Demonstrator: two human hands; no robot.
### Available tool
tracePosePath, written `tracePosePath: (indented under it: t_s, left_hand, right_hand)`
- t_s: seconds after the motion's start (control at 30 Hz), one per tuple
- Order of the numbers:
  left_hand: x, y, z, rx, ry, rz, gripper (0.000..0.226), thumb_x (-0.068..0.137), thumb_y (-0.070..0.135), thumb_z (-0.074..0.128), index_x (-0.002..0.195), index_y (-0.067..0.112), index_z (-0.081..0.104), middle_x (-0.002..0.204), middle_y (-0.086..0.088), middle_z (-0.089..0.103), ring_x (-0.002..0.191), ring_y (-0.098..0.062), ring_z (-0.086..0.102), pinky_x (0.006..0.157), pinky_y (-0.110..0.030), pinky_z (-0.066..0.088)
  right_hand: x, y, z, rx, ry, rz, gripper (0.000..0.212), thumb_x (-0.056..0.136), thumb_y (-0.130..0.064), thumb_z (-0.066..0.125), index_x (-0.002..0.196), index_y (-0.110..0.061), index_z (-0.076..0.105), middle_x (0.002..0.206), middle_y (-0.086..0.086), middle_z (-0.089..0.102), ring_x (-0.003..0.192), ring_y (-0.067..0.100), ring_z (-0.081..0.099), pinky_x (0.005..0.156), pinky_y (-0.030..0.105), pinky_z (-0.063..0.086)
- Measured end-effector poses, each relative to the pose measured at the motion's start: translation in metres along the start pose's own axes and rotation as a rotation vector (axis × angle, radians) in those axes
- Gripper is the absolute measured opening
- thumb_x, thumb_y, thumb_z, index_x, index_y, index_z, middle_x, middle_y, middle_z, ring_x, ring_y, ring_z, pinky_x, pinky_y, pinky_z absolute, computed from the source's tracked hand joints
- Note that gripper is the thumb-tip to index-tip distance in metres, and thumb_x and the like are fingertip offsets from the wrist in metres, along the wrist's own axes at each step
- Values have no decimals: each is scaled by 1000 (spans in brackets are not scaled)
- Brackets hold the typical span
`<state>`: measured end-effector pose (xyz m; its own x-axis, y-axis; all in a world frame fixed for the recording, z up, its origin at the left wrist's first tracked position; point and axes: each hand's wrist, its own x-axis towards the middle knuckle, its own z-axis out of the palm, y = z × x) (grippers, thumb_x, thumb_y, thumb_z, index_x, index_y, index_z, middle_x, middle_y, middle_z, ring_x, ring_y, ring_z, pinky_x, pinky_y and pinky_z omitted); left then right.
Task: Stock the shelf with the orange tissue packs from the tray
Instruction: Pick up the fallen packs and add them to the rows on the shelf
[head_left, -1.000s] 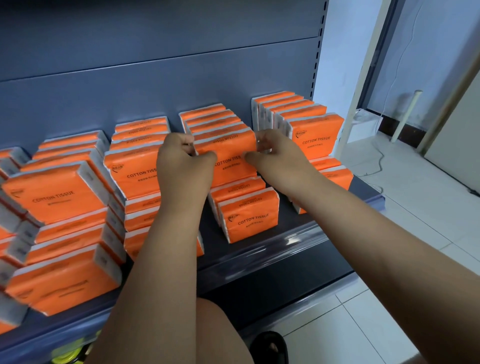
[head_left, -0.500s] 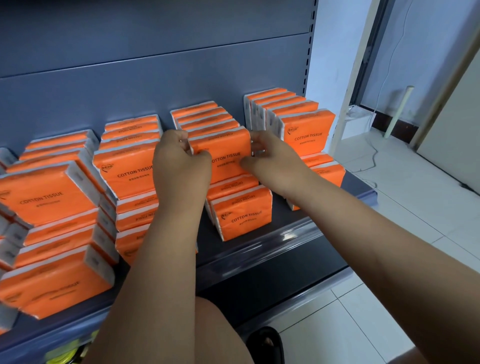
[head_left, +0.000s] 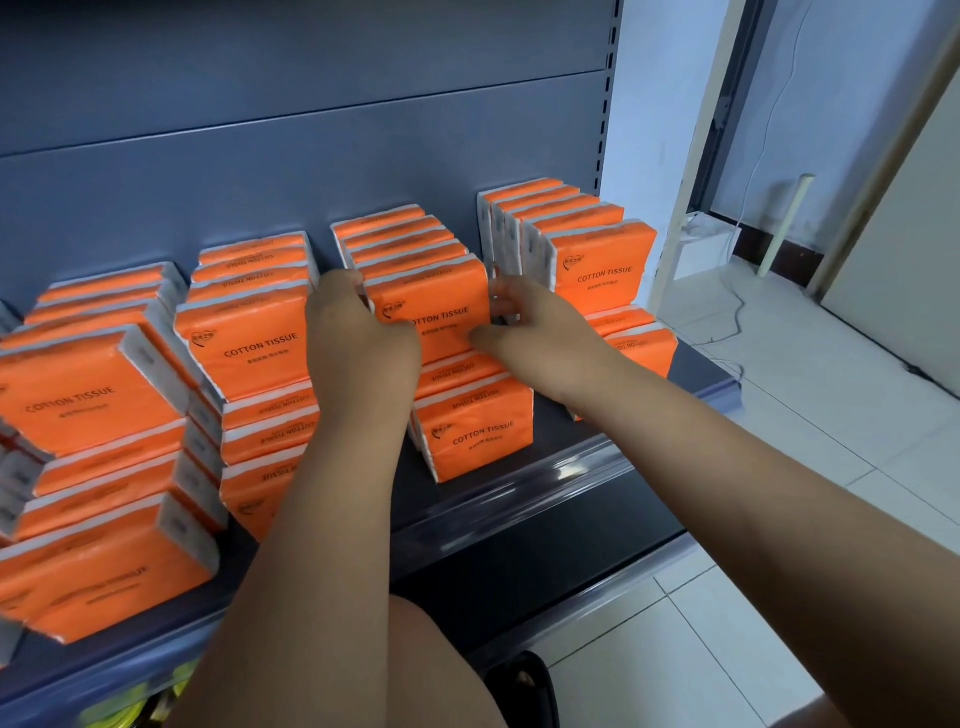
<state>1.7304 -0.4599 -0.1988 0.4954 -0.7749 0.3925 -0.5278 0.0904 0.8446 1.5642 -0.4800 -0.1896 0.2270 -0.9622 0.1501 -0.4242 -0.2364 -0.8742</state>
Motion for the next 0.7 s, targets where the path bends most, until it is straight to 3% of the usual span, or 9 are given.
tracePosePath:
  t_s: [0.2, 0.3, 0.4, 0.5, 0.57, 0.63, 0.7]
  left_hand:
    - [0, -1, 3, 3, 17, 10, 31, 82, 5, 65, 108, 23, 59, 114, 0, 61, 94, -13, 63, 69, -22, 46]
    - [-3, 4, 6, 73, 59, 17, 40, 81, 12, 65, 119, 19, 59, 123, -3, 53, 106, -23, 59, 85, -37, 53]
    - [-7, 13, 9, 94, 83, 40, 51, 83, 14, 63, 133, 18, 58, 133, -7, 53, 122, -31, 53, 103, -46, 48]
    - [-14, 20, 12, 138, 109, 152, 54, 88, 15, 62, 141, 14, 56, 135, -8, 57, 131, -30, 46, 115, -49, 39]
    - [-17, 22, 15, 184, 107, 198, 55, 91, 20, 61, 145, 13, 54, 137, -8, 59, 134, -29, 46, 121, -44, 31]
    - [-17, 22, 17, 213, 94, 222, 54, 94, 25, 58, 146, 14, 54, 140, -7, 59, 136, -28, 47, 119, -37, 30]
    - [-20, 24, 20, 236, 85, 274, 52, 96, 28, 52, 146, 14, 55, 141, -7, 60, 137, -30, 47, 117, -41, 33]
  right_hand:
    - [-3, 3, 1, -29, 0, -4, 31, 94, -23, 66, 125, -24, 64, 110, -7, 73, 99, 11, 69, 92, 42, 59]
    - [-9, 0, 3, -152, 62, -45, 27, 96, -25, 64, 121, -13, 65, 111, 6, 72, 99, 21, 67, 90, 45, 56]
    - [-13, 0, 6, -235, 100, -92, 26, 98, -28, 61, 116, -11, 65, 108, 6, 71, 95, 22, 65, 86, 43, 54]
    - [-17, 3, 9, -292, 134, -117, 20, 98, -33, 58, 104, -14, 63, 96, 1, 66, 87, 19, 62, 76, 40, 52]
    - [-19, 5, 9, -340, 183, -114, 21, 98, -35, 57, 92, -14, 56, 86, -1, 60, 77, 17, 57, 63, 38, 42]
    - [-23, 7, 7, -378, 228, -109, 24, 98, -38, 56, 92, -15, 54, 86, -1, 57, 77, 21, 54, 61, 36, 36]
    - [-27, 8, 3, -399, 260, -109, 25, 100, -41, 54, 100, -15, 56, 92, 0, 59, 83, 23, 55, 65, 36, 38]
